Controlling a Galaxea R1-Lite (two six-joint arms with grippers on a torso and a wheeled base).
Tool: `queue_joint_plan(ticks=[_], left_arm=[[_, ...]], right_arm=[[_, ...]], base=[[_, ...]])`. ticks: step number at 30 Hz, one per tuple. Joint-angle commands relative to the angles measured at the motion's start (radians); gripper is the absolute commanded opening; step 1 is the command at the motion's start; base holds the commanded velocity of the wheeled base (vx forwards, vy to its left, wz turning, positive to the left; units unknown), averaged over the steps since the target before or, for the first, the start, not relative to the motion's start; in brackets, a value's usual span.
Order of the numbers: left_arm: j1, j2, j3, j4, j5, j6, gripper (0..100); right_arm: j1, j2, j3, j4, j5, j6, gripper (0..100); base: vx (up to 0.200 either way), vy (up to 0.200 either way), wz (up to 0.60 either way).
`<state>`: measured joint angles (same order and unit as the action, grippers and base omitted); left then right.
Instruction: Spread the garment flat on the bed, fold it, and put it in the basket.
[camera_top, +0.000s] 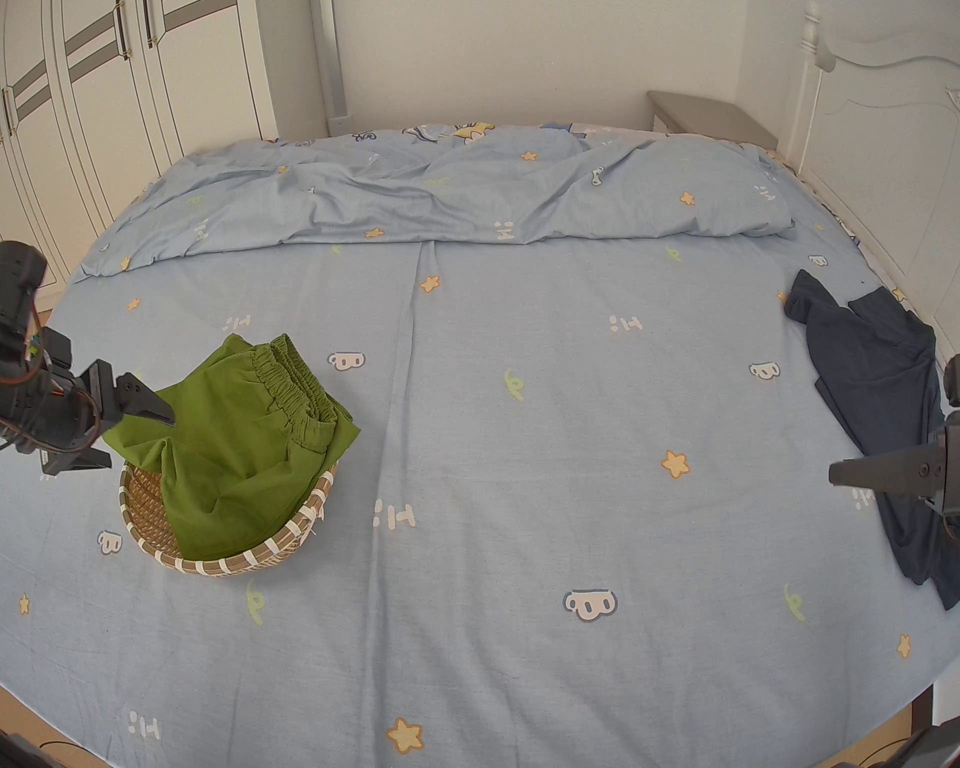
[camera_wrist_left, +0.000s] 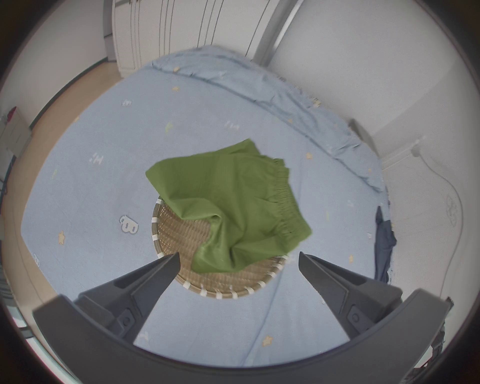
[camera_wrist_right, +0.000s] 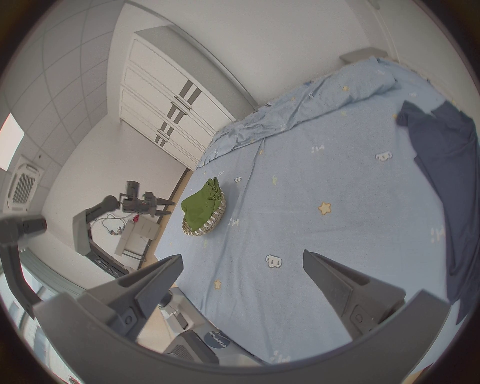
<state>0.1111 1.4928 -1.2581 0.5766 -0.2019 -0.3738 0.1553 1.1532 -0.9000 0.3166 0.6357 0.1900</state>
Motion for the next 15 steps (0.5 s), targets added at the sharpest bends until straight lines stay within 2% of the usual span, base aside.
queue_joint_plan(ticks=[1,3,5,7,10,12,14,15], left_arm=[[-0.102,-0.276,0.009,0.049,0.009,-0.008,100],[-0.169,-0.407,0.086,0.046,0.01,-0.016,100],[-0.192,-0.488,0.143,0.051,0.019,-0.025,100],[-0.194,-0.559,0.183,0.052,0.038,-0.039,100],[-0.188,-0.799,0.319,0.072,0.113,-0.066,100],[-0.186,-0.928,0.41,0.081,0.125,-0.068,100],[-0.185,-0.962,0.436,0.081,0.125,-0.068,100],[-0.185,-1.077,0.528,0.083,0.127,-0.068,100]], right_arm=[[-0.016,-0.188,0.141,-0.028,-0.037,-0.099,100],[-0.031,-0.294,0.26,-0.05,-0.039,-0.138,100],[-0.031,-0.389,0.334,-0.062,-0.039,-0.142,100],[-0.033,-0.458,0.375,-0.068,-0.039,-0.142,100],[-0.031,-0.661,0.463,-0.056,-0.036,-0.123,100],[-0.028,-0.754,0.498,-0.039,-0.036,-0.093,100],[-0.025,-0.777,0.506,-0.033,-0.036,-0.087,100],[-0.014,-0.848,0.527,0.004,-0.036,-0.072,100]], base=[[0.0,0.0,0.0],[0.0,0.0,0.0],[0.0,0.0,0.0],[0.0,0.0,0.0],[0.0,0.0,0.0],[0.0,0.0,0.0],[0.0,0.0,0.0],[0.0,0.0,0.0]])
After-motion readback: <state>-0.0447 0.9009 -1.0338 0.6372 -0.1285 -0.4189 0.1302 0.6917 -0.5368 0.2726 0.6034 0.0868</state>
